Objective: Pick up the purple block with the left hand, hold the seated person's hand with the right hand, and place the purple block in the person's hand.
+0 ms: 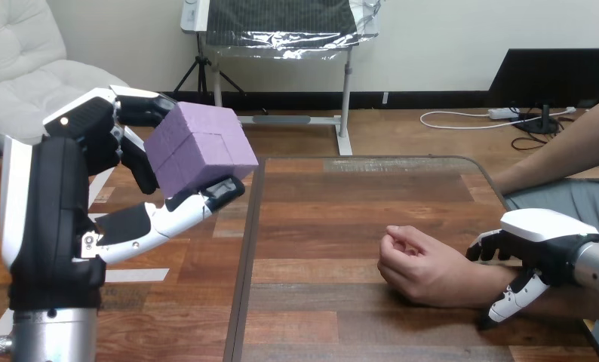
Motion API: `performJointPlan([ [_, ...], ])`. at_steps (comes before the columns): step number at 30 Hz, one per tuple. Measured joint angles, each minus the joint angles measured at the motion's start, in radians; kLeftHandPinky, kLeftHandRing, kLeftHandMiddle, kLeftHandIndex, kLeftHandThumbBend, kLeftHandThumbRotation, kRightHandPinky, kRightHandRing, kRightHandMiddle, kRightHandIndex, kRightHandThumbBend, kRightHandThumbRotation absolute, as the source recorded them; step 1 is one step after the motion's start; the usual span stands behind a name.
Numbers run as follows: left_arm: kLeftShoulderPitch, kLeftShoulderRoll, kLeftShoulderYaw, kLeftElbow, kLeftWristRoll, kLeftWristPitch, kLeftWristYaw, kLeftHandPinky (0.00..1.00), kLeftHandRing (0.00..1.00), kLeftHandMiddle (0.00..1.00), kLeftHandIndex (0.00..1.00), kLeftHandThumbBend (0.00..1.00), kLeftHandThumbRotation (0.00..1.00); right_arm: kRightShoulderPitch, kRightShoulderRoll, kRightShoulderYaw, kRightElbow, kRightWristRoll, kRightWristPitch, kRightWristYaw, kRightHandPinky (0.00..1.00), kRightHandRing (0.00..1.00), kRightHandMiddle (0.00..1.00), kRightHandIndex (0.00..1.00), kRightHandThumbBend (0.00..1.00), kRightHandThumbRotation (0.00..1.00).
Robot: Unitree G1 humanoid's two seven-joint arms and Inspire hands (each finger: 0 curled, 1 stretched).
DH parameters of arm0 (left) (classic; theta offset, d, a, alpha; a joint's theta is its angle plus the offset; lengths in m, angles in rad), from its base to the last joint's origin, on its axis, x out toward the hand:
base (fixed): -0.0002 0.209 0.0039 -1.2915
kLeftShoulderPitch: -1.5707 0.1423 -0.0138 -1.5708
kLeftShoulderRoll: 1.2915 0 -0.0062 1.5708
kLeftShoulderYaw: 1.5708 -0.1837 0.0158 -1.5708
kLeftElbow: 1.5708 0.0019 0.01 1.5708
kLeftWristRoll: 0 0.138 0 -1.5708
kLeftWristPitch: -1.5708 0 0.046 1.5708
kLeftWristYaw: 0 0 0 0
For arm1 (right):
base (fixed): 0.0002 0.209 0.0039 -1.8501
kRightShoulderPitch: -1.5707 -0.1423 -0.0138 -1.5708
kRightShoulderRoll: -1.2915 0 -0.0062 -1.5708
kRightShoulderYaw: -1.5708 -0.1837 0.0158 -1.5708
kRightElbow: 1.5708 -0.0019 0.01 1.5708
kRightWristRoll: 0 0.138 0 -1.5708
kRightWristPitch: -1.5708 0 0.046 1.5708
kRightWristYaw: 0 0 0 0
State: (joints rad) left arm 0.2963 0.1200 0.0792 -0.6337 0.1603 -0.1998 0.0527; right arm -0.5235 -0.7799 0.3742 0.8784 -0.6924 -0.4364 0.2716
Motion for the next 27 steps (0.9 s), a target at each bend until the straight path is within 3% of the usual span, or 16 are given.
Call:
performJointPlan([
  [15,0.0,0.0,0.018,0.0,-0.002,-0.001,-0.002,0.18,0.25,0.31,0.37,0.54,0.0,0.021,-0.002,-0.017,-0.031,0.094,-0.029,0.061,0.54,0.61,0.67,0.7,0.82,0.45],
  [27,0.0,0.0,0.019,0.0,-0.032,-0.001,-0.022,0.17,0.24,0.31,0.37,0.52,0.0,0.058,-0.004,-0.03,-0.09,0.115,-0.022,0.084,0.56,0.62,0.67,0.69,0.83,0.47],
])
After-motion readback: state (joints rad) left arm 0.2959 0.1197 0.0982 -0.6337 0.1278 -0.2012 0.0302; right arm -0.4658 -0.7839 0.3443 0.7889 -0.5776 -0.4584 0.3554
